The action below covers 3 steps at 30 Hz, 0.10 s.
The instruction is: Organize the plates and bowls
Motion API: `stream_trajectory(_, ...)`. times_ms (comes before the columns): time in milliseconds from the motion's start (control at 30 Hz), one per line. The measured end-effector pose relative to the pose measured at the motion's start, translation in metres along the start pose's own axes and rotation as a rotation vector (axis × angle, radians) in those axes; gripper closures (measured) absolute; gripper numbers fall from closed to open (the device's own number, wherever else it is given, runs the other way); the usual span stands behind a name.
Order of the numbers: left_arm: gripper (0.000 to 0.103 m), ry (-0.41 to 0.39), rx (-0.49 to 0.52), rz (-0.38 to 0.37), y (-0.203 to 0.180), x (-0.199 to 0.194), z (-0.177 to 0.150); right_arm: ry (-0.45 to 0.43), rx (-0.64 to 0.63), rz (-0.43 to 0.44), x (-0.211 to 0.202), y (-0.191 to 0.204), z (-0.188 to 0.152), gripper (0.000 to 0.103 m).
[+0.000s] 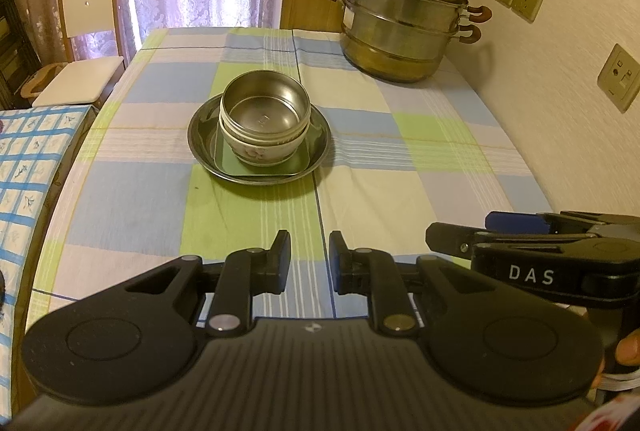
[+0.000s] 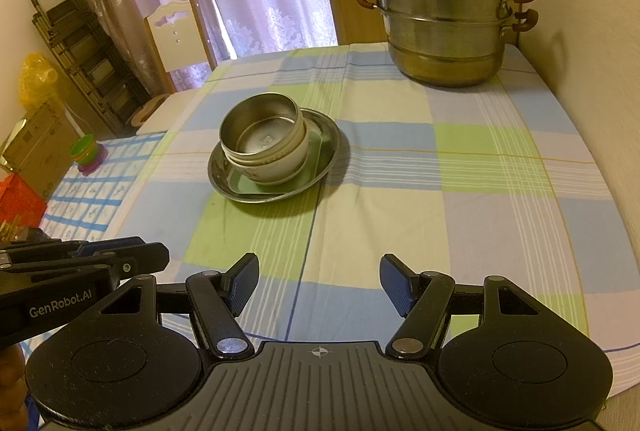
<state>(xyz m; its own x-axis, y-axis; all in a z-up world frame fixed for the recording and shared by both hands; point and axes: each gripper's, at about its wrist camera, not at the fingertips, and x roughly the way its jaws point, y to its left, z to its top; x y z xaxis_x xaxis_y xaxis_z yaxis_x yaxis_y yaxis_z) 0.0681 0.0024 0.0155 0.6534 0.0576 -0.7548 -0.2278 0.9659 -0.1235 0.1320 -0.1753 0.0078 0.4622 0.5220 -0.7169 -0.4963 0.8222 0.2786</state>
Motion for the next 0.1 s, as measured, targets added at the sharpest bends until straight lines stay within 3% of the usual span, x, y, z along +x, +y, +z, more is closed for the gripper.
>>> stream_trajectory(100,0.086,0.006,-0.002,-0.002,0.0019,0.0004,0.0008,0.000,0.002,-0.003,0.0009,-0.0001,0.0006,0.036)
